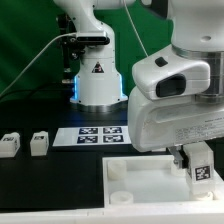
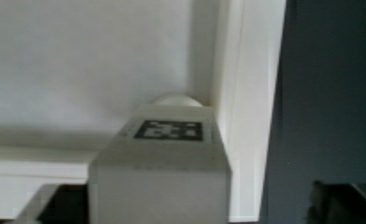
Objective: Assemble one leg
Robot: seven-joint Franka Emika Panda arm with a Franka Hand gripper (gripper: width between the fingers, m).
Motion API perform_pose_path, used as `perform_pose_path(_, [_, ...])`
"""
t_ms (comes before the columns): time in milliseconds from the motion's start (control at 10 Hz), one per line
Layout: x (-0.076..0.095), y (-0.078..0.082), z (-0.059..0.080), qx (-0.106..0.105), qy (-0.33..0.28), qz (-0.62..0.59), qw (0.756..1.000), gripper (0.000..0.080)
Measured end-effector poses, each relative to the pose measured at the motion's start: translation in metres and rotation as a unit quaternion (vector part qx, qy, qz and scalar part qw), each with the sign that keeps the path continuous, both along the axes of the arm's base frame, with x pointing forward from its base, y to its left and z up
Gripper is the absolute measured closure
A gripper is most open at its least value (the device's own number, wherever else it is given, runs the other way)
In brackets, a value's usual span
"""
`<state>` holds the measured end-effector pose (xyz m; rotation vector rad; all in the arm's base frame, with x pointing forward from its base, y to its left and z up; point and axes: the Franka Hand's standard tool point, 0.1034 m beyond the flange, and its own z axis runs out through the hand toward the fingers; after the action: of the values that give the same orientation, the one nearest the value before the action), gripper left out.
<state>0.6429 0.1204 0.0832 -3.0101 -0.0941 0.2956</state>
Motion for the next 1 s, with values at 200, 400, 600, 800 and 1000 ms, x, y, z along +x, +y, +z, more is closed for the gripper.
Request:
perform_pose_path(200, [0.0003,-0.0009,0.0001,-0.005,0.002,-0.022,1.0,0.0403])
perform_pose_path(400, [0.0005,-0.0025,-0.0001,-0.028,0.014,-0.135,0.99,0.0501])
perform_pose_path(600, [0.0005,-0.0025,-0.0002,-0.045,0.024,-0.218,0.975,0.0502])
perform_pose_path(800, [0.0023,-0.0051,-0.0033,-0.062,0.022,-0.334,0.94,0.0503])
perform_pose_path(1000, [0.0007,-0.008,-0.0039,-0.055,0.019,-0.443,0.895,0.0502])
